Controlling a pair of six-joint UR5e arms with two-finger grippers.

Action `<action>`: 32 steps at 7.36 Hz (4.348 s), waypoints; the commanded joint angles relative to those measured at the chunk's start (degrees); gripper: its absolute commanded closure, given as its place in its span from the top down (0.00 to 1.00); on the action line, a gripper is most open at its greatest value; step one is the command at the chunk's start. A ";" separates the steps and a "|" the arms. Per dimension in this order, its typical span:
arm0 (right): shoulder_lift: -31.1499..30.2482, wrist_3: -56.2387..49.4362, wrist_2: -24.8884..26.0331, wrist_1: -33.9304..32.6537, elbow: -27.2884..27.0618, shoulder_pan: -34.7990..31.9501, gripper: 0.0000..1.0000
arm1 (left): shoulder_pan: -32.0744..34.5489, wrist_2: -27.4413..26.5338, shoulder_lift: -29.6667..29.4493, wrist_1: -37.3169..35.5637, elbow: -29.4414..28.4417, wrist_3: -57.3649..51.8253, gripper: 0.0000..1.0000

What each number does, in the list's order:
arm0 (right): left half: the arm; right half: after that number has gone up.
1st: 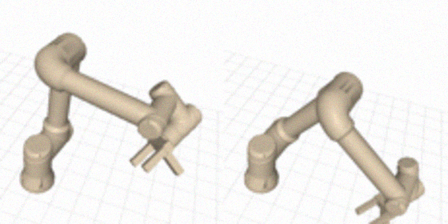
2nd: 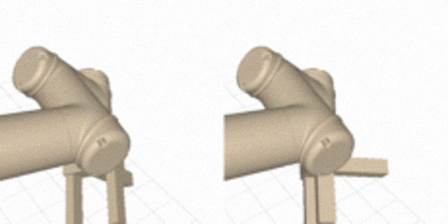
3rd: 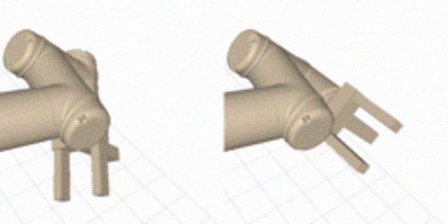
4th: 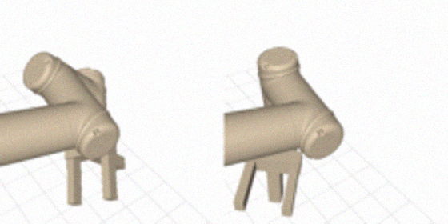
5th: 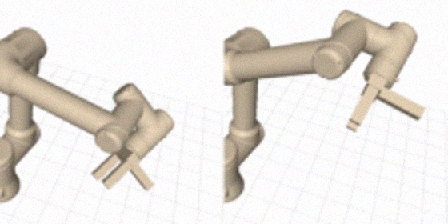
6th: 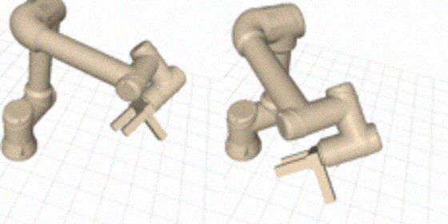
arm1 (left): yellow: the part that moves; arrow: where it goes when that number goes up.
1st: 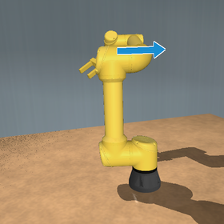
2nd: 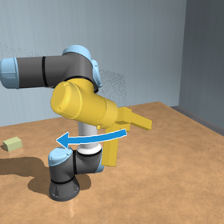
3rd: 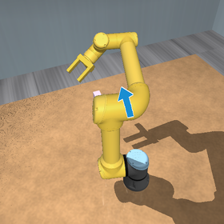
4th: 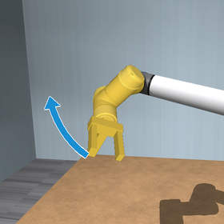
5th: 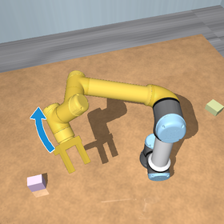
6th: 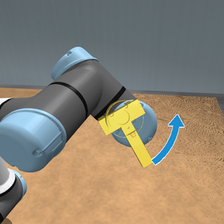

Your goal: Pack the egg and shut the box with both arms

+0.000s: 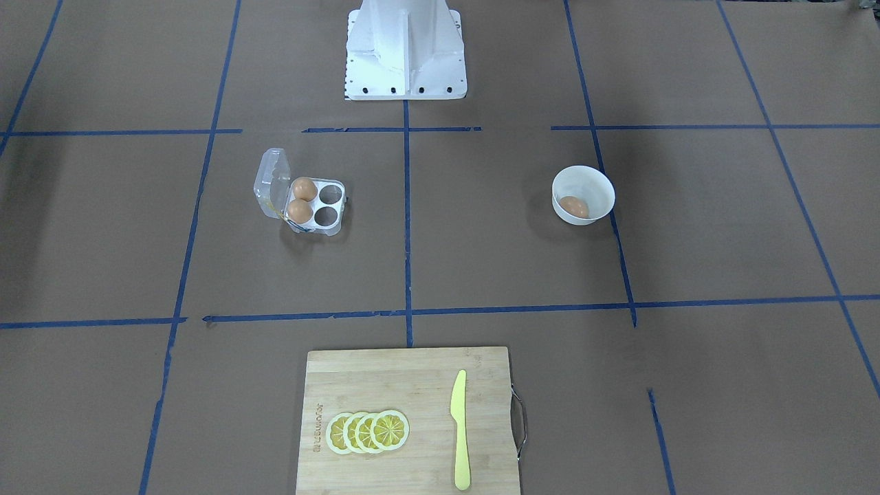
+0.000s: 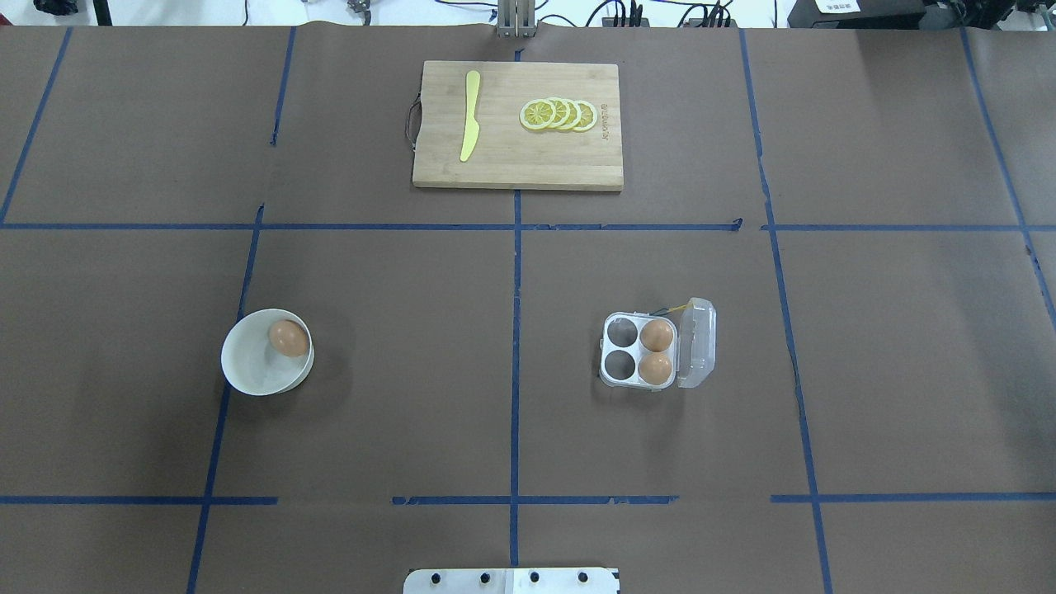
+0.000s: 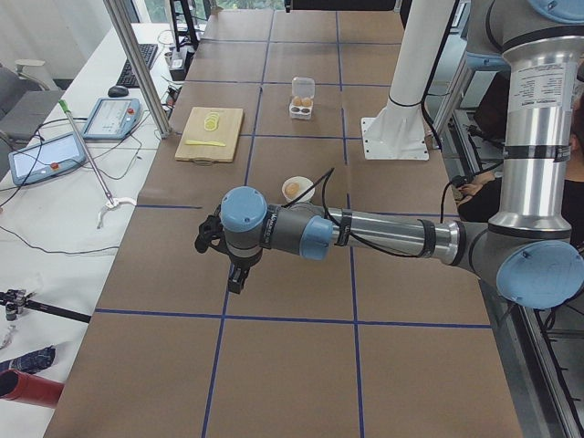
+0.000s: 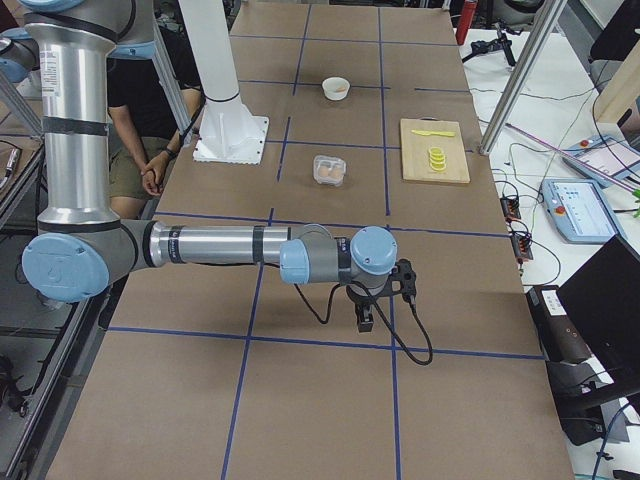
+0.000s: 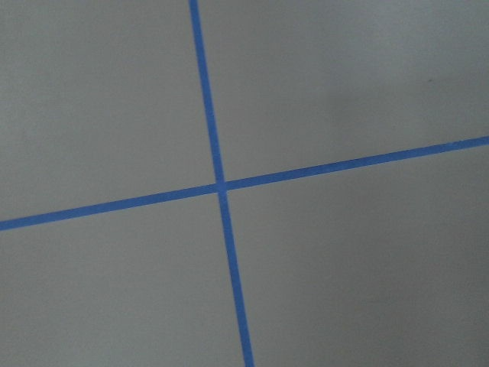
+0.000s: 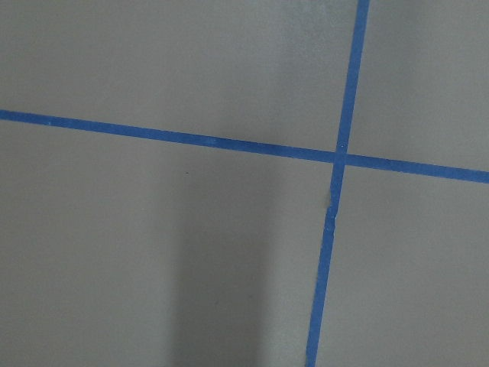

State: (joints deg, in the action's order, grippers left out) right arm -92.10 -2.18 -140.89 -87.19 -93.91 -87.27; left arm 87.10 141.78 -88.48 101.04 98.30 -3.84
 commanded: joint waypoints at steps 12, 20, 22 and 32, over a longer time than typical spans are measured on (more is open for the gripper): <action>0.25 -0.11 -0.53 0.00 0.04 0.00 1.00 | -50.62 -23.83 -12.68 13.15 8.31 86.19 0.96; 0.16 -0.20 -0.53 0.00 -0.13 0.00 1.00 | -50.80 -26.21 -12.77 6.01 8.40 87.07 0.70; 0.16 -0.20 -0.53 0.00 -0.13 0.00 1.00 | -50.89 -27.78 -12.77 5.93 7.96 87.07 0.70; 0.07 -0.20 -0.53 1.67 0.75 0.00 1.00 | -51.06 -28.14 -13.30 5.93 6.82 87.07 0.68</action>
State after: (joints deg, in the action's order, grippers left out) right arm -92.02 -2.43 -141.42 -85.56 -93.21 -87.28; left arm 36.09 113.68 -101.65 106.96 105.18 83.23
